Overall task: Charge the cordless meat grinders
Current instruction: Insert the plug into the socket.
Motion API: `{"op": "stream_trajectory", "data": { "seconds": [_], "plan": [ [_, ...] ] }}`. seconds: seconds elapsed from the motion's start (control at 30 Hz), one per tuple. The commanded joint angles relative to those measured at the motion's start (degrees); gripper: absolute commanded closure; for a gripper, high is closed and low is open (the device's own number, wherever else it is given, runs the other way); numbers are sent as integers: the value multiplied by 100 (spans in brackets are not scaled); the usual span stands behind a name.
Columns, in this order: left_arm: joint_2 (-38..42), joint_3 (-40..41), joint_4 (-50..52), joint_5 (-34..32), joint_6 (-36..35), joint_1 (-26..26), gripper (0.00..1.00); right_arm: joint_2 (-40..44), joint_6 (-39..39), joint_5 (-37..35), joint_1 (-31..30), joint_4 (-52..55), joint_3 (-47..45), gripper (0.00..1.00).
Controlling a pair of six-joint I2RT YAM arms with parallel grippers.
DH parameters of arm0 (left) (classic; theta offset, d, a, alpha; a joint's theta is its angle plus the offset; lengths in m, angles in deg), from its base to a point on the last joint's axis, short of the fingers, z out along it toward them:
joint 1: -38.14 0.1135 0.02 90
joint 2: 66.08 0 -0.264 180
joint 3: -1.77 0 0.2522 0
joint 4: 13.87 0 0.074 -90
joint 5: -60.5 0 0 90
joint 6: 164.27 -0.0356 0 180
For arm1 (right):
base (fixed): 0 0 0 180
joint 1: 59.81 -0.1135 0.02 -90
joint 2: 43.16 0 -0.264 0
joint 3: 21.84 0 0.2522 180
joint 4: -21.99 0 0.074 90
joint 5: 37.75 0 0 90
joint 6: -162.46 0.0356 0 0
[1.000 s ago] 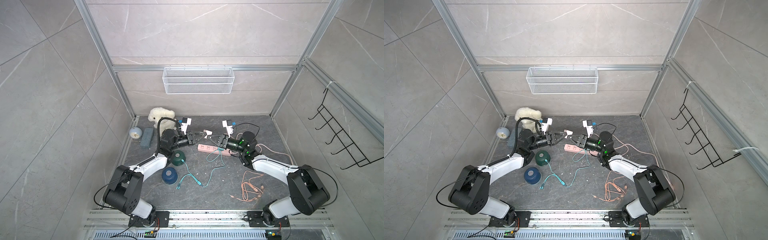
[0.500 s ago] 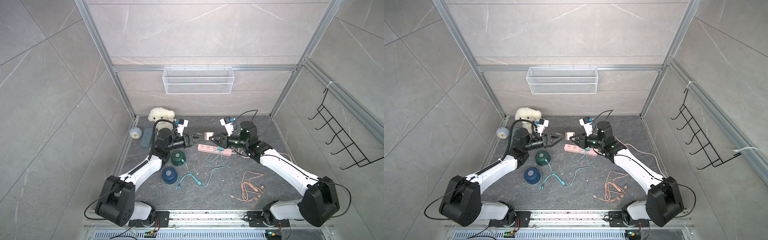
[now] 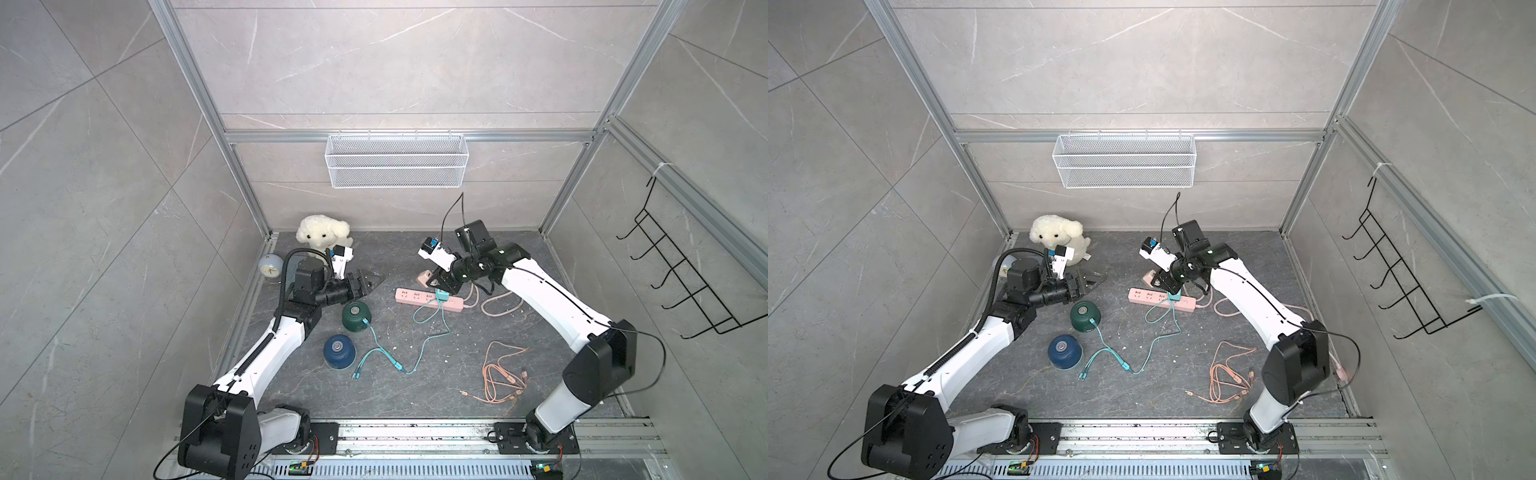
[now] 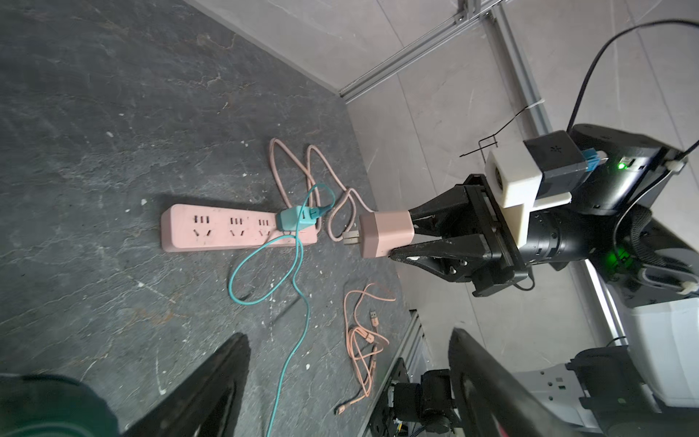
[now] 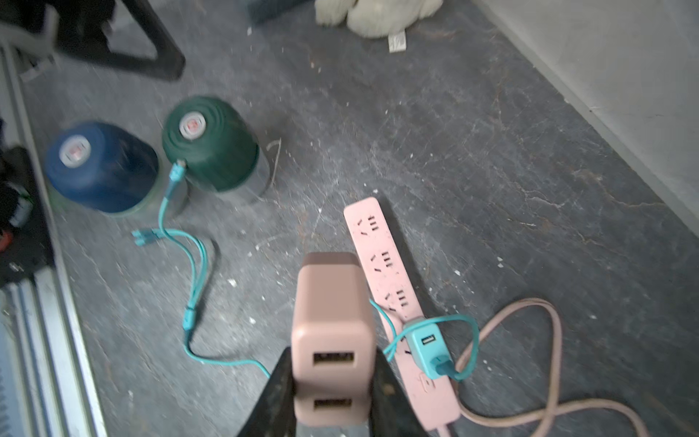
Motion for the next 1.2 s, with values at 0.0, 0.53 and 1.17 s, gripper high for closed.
{"op": "stream_trajectory", "data": {
  "seconds": [0.0, 0.53, 1.17],
  "plan": [
    [120, -208, 436, -127, -480, 74, 15, -527, -1272, -665, -137, 1079, 720, 86],
    [-212, -261, 713, -168, -758, 329, 15, -3313, -2282, -1872, -495, 2878, 3840, 88],
    [-126, -196, 1027, -200, -904, 824, 15, -4549, -2397, -2007, -451, 3247, 5054, 88]
  ]
}}
